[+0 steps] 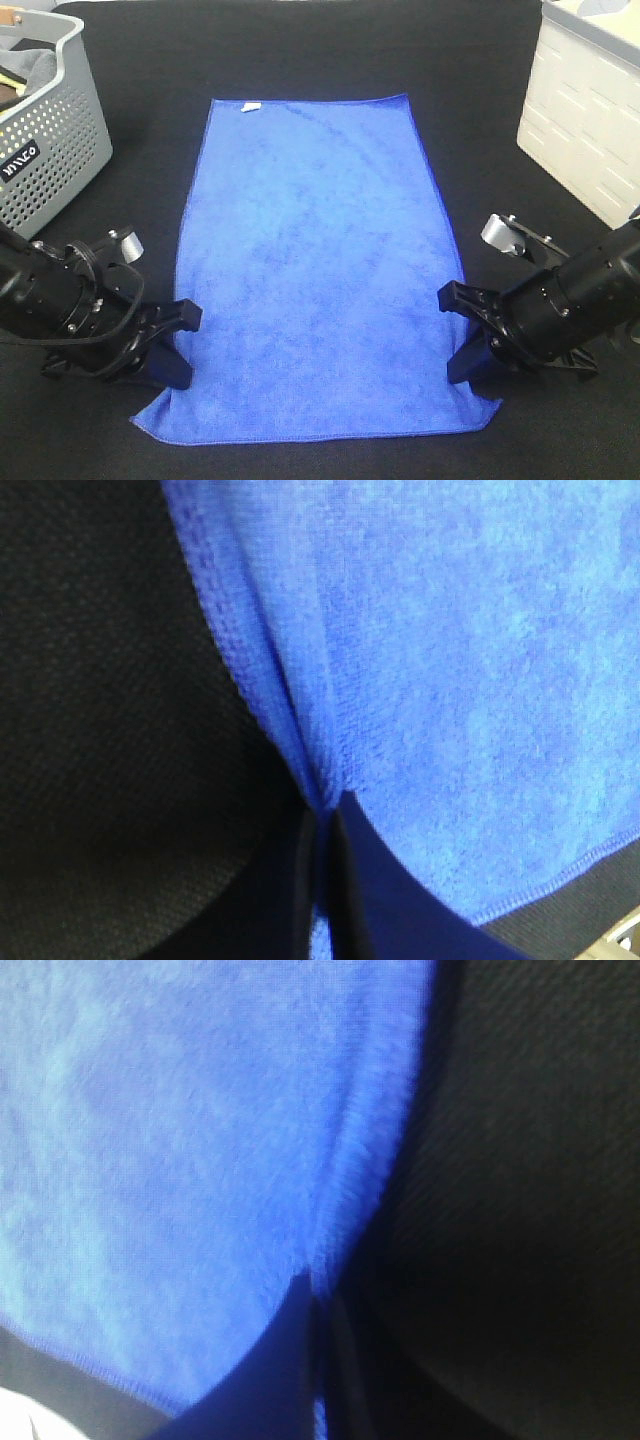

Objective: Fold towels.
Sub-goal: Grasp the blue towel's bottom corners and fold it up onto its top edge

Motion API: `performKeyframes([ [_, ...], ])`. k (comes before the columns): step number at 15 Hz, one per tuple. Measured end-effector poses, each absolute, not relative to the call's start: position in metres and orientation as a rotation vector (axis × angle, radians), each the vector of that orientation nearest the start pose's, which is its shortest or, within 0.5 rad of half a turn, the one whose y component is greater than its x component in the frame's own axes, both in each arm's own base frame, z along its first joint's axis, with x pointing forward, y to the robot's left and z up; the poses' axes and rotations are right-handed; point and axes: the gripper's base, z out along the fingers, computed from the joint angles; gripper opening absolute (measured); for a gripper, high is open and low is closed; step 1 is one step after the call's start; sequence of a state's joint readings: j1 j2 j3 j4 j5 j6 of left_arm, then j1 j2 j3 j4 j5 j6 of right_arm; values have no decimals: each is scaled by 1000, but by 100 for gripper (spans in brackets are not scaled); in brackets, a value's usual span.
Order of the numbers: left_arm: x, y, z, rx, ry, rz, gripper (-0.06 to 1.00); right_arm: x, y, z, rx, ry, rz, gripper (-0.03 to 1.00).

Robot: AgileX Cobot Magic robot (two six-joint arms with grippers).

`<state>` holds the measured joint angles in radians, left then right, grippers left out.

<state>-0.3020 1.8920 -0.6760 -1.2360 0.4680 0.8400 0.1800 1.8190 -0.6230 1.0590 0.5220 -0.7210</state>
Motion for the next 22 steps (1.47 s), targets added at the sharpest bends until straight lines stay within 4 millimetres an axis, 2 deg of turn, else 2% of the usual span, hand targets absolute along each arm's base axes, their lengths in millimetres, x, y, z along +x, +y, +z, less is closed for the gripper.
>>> performKeyframes([
  [4, 243, -119, 112, 76, 2920, -792, 2, 234, 84, 121, 23, 2965, 741, 0],
  [6, 230, -116, 122, 104, 2936, -793, 2, 225, 84, 131, -11, 2986, 763, 0],
  [11, 179, -103, 141, 116, 2947, -847, 2, 179, 76, 130, 37, 3065, 778, 0],
  [14, 172, -102, 150, 127, 2913, -874, 2, 173, 75, 134, 28, 3049, 782, 0],
  [15, 174, -102, 151, 117, 2899, -866, 2, 175, 75, 136, -1, 3043, 769, 0],
  [17, 191, -106, 163, 138, 2824, -844, 2, 194, 78, 149, -69, 2981, 750, 0],
  [20, 236, -105, 186, 80, 2710, -809, 2, 246, 85, 186, -131, 2834, 710, 0],
  [22, 273, -100, 191, 84, 2682, -763, 2, 282, 91, 201, -179, 2818, 688, 0],
])
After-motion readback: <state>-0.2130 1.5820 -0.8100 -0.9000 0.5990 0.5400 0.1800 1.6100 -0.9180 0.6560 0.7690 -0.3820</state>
